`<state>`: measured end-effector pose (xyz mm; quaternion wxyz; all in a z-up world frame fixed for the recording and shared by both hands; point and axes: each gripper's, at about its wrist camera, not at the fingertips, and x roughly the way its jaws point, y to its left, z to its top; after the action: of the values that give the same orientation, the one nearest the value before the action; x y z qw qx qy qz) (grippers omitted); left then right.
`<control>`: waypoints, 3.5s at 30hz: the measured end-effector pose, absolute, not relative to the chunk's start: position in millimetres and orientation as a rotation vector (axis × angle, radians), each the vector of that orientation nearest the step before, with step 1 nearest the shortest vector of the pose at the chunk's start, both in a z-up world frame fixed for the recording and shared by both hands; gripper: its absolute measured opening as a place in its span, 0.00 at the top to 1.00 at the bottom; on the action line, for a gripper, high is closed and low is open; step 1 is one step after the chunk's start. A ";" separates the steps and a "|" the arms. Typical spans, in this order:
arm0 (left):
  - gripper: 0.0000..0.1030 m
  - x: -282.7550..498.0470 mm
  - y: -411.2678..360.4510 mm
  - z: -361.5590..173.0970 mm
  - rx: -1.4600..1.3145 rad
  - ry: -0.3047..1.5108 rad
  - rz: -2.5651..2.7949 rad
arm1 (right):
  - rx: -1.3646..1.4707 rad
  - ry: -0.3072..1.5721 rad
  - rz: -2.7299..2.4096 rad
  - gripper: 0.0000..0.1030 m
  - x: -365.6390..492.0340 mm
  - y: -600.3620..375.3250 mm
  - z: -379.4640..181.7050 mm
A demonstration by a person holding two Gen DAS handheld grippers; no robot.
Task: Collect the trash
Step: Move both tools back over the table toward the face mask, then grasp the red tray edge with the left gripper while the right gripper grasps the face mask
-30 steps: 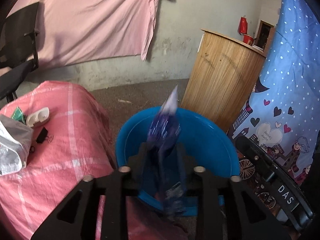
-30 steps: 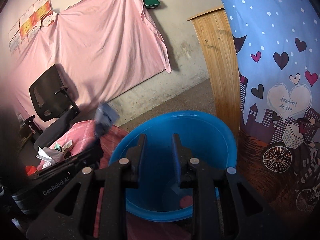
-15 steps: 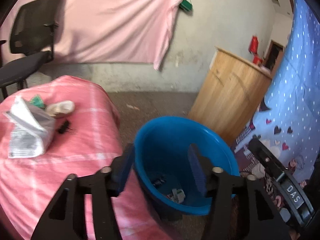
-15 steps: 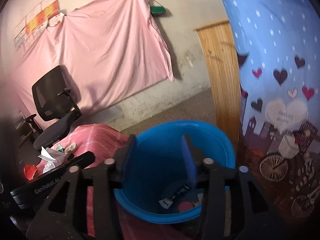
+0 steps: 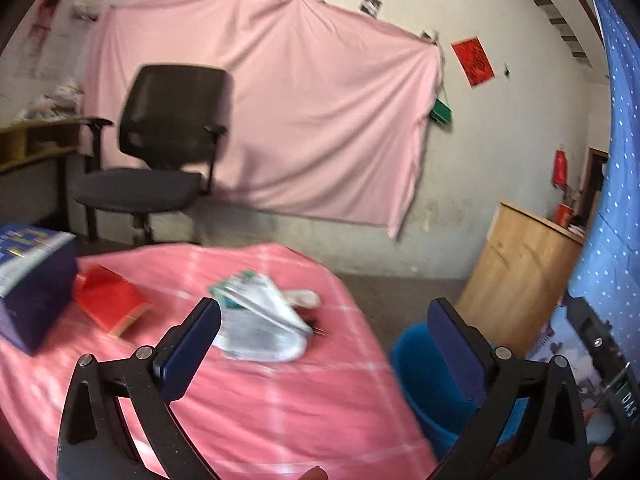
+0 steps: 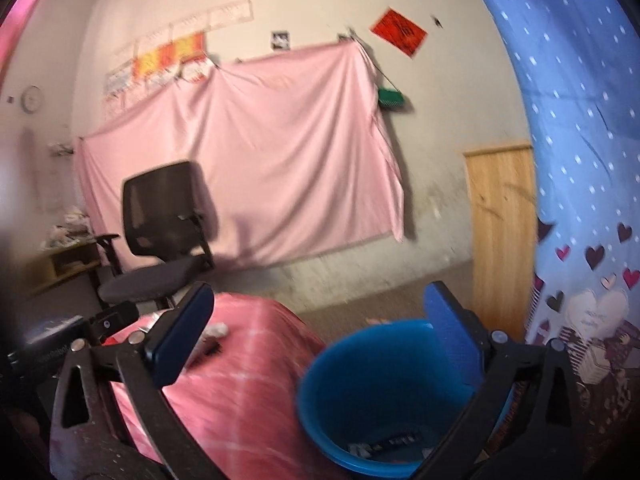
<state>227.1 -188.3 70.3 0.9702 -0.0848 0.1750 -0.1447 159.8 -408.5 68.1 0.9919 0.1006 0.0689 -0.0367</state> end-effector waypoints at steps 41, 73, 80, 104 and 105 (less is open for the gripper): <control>0.05 299.7 -53.2 -6.5 -0.072 0.582 -0.031 | 0.037 0.522 0.224 0.17 301.9 -262.2 10.9; 0.99 309.1 -46.0 -29.4 -0.082 0.674 0.039 | 0.029 0.728 0.333 0.81 324.9 -252.2 -9.8; 0.99 281.3 -61.6 -12.1 -0.095 0.610 -0.038 | 0.075 0.639 0.359 0.82 297.4 -263.4 3.7; 0.99 242.3 -103.5 -13.3 -0.109 0.673 -0.113 | 0.081 0.731 0.346 0.75 261.6 -303.2 -8.3; 0.99 241.1 -104.6 -14.9 -0.108 0.679 -0.116 | 0.072 0.736 0.344 0.74 259.7 -304.3 -10.2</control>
<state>241.1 -104.6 -14.9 0.9398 -0.0530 0.3326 -0.0569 259.7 -304.3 -10.2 0.9179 0.0352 0.3580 0.1674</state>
